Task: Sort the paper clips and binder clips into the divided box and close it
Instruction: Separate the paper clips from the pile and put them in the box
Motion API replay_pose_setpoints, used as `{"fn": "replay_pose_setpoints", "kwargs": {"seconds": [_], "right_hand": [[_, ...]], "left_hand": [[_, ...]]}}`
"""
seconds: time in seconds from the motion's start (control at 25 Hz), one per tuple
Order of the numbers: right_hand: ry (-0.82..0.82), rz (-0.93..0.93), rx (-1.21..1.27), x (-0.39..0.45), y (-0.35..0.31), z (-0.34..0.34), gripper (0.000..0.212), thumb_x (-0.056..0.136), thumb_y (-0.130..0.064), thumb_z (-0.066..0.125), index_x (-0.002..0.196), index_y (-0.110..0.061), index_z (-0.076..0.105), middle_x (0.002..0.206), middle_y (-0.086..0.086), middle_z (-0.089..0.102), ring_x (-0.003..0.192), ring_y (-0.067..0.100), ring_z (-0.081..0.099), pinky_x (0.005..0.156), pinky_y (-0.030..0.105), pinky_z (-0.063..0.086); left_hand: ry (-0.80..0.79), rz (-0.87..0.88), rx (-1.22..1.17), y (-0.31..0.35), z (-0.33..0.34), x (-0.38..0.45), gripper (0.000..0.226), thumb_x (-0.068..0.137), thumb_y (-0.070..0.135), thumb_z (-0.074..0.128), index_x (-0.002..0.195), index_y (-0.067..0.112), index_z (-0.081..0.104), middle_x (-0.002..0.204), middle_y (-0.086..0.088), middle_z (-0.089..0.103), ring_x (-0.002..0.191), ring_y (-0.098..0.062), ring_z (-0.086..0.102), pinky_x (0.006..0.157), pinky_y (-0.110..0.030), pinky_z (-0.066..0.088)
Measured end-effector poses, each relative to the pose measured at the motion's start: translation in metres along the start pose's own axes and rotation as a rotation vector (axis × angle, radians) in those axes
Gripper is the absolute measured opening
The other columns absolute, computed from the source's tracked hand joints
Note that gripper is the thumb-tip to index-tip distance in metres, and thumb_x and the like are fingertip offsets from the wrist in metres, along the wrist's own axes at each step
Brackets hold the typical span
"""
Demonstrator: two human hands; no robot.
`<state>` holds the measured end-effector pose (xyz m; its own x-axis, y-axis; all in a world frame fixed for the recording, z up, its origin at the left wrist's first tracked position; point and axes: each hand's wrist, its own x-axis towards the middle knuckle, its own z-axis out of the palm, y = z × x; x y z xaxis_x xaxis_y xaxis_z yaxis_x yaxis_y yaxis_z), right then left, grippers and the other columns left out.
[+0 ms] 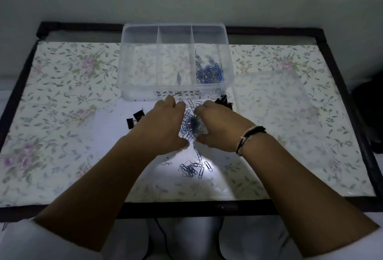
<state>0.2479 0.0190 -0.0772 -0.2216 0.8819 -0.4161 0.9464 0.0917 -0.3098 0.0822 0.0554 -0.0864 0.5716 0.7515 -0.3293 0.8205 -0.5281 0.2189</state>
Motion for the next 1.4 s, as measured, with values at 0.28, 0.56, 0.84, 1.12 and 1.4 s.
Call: {"fn": "replay_pose_setpoints", "kwargs": {"seconds": [0.28, 0.56, 0.84, 1.12, 1.4], "right_hand": [[0.099, -0.026, -0.075, 0.031, 0.003, 0.021, 0.051, 0.078, -0.032, 0.077, 0.120, -0.013, 0.056, 0.118, 0.011, 0.046, 0.107, 0.031, 0.048, 0.085, 0.042, 0.048], [0.227, -0.091, -0.097, 0.039, 0.005, 0.020, 0.019, 0.085, -0.005, 0.055, 0.099, -0.011, 0.067, 0.089, 0.010, 0.058, 0.085, 0.032, 0.059, 0.063, 0.033, 0.039], [0.281, -0.047, 0.033, 0.024, 0.009, -0.008, 0.012, 0.086, -0.018, 0.065, 0.088, -0.015, 0.076, 0.080, 0.007, 0.073, 0.074, 0.025, 0.063, 0.064, 0.029, 0.046], [0.528, 0.081, 0.413, 0.004, 0.014, -0.068, 0.014, 0.083, -0.024, 0.071, 0.094, -0.024, 0.079, 0.071, -0.009, 0.069, 0.069, 0.005, 0.066, 0.063, 0.014, 0.048], [0.658, 0.300, 0.320, 0.042, 0.037, -0.051, 0.015, 0.080, -0.011, 0.067, 0.086, -0.002, 0.076, 0.084, 0.017, 0.075, 0.083, 0.031, 0.069, 0.075, 0.035, 0.054]], "left_hand": [[0.005, -0.017, -0.058, -0.003, 0.014, 0.018, 0.058, 0.076, 0.031, 0.082, 0.123, 0.012, 0.054, 0.113, -0.010, 0.047, 0.101, -0.028, 0.054, 0.078, -0.036, 0.044], [0.075, -0.075, -0.008, -0.001, 0.008, 0.025, 0.008, 0.088, 0.010, 0.061, 0.093, 0.015, 0.066, 0.083, -0.003, 0.055, 0.086, -0.026, 0.060, 0.063, -0.030, 0.035], [0.073, -0.089, -0.268, -0.011, -0.018, 0.016, 0.004, 0.077, 0.011, 0.073, 0.081, 0.012, 0.074, 0.078, 0.000, 0.069, 0.078, -0.018, 0.065, 0.069, -0.024, 0.050], [0.197, -0.110, -0.703, -0.009, -0.083, 0.018, 0.007, 0.078, 0.021, 0.082, 0.083, 0.022, 0.077, 0.075, 0.004, 0.075, 0.065, -0.006, 0.072, 0.055, -0.012, 0.053], [0.379, -0.080, -0.785, 0.028, -0.056, 0.061, 0.044, 0.081, 0.020, 0.076, 0.124, 0.019, 0.066, 0.112, 0.000, 0.070, 0.094, -0.009, 0.070, 0.086, -0.023, 0.056]]}}
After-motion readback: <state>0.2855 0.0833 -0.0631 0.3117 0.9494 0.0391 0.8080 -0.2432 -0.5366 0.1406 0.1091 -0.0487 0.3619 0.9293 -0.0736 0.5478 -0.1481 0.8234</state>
